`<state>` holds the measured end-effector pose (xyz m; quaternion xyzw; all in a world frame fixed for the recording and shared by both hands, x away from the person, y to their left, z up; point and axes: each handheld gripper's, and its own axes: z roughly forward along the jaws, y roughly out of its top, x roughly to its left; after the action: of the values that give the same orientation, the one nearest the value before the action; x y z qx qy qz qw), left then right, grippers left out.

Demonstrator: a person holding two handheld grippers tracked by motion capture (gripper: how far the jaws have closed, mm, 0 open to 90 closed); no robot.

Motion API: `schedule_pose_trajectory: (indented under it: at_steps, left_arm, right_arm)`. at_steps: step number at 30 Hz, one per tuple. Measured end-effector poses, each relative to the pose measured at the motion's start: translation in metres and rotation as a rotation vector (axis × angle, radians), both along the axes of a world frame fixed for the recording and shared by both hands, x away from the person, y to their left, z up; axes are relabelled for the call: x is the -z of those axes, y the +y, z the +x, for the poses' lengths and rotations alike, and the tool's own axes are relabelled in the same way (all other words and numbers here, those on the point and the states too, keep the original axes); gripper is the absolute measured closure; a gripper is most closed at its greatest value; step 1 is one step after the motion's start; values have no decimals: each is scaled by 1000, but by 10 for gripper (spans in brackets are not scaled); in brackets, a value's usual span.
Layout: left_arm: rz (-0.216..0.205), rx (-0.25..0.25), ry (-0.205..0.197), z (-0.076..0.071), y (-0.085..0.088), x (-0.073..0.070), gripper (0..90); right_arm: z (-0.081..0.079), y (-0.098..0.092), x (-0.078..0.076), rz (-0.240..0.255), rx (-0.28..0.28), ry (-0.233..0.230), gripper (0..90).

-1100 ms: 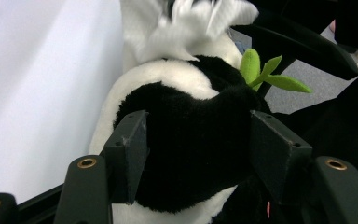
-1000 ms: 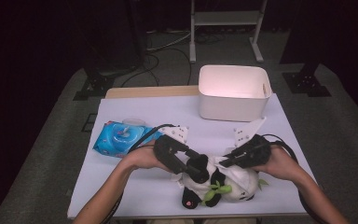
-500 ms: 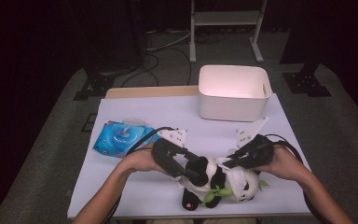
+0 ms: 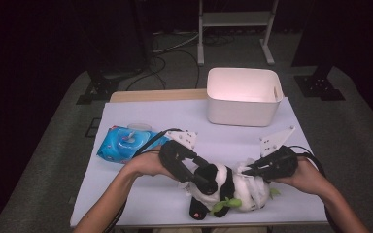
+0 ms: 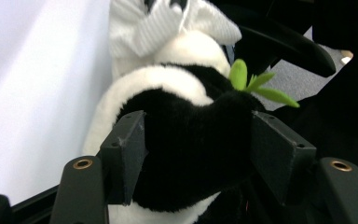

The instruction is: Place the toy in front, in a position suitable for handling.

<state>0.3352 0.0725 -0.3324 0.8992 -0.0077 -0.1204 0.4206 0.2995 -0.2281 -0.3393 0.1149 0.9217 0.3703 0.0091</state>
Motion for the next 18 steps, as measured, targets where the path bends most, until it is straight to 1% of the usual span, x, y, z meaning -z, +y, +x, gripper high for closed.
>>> schedule_pose_trajectory:
  at_steps: [3, 4, 5, 8, 10, 13, 15, 17, 18]
  left_arm:
    - [-10, -4, -1, 3, -4, -6, 353]
    - [-15, -10, -15, 5, -7, -9, 353]
    - [-15, -16, -19, 5, -9, -11, 353]
    - [17, -10, -31, 7, -17, -11, 353]
    - [21, -13, -31, 7, -18, -10, 352]
    - [-8, -31, -26, 6, -8, -8, 347]
    - [-25, -51, -15, 6, 0, -8, 346]
    - [-33, -60, -8, 5, 7, -6, 340]
    - [-28, -59, -10, 5, 9, -6, 341]
  right_arm:
    - [-1, 0, 1, -2, 1, -5, 832]
    - [-1, 1, 1, -2, 1, -6, 832]
    - [-3, 1, 0, 3, 3, 0, 832]
    - [-4, 2, 0, 4, -8, -4, 832]
    - [-5, 1, 0, 6, -5, -8, 833]
    - [-5, -3, 2, 18, -5, -4, 833]
    - [-4, -5, 2, 22, -7, 0, 834]
    - [-4, -6, 2, 18, -2, -2, 833]
    - [-4, -6, 2, 18, 2, 2, 834]
